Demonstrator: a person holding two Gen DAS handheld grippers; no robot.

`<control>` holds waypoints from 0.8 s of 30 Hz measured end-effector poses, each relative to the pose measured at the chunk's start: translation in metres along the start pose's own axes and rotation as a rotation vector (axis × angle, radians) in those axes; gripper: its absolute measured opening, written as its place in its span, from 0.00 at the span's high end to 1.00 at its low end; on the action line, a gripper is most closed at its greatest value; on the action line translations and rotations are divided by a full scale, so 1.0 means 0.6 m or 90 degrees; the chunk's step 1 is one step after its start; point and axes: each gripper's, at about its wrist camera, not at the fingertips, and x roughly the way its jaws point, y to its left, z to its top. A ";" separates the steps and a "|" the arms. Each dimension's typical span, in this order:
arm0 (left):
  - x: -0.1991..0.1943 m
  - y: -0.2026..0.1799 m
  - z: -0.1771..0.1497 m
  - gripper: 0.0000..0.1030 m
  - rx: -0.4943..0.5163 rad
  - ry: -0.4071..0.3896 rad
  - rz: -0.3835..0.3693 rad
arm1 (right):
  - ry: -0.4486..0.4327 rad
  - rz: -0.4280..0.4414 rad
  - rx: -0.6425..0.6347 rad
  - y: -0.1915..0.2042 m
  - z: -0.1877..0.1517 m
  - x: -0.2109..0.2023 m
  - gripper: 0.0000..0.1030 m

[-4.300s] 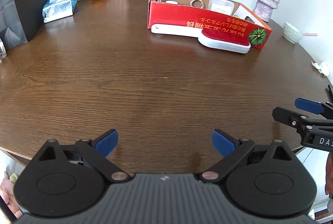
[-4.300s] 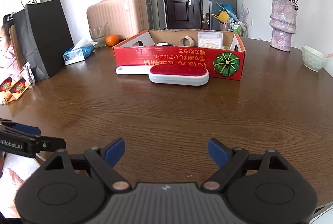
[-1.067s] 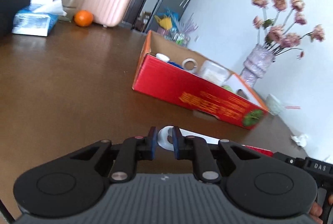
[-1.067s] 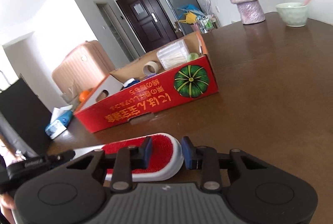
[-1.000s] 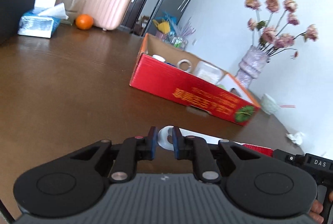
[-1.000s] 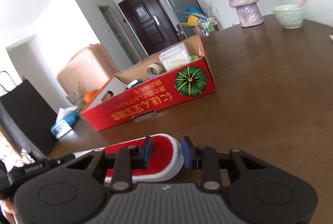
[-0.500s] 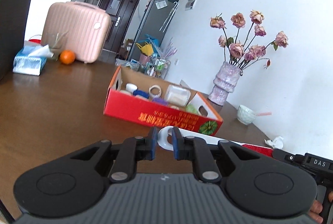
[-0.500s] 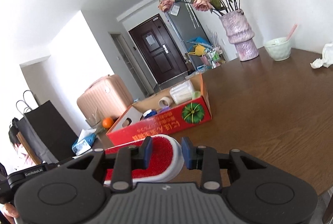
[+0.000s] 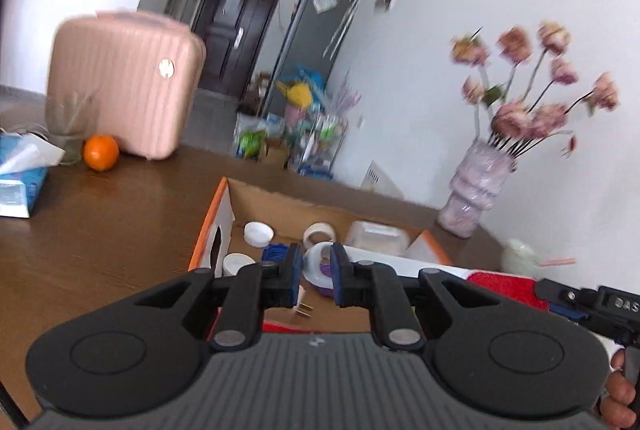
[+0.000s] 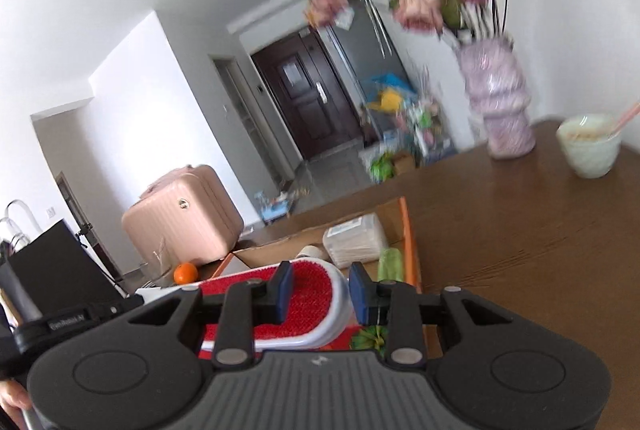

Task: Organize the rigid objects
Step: 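Lift the lint brush into the box and open both tools, then withdraw both tools from the box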

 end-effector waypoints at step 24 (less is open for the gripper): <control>0.104 0.000 0.008 0.31 0.175 0.098 0.113 | 0.090 -0.155 -0.271 0.059 0.012 0.178 0.48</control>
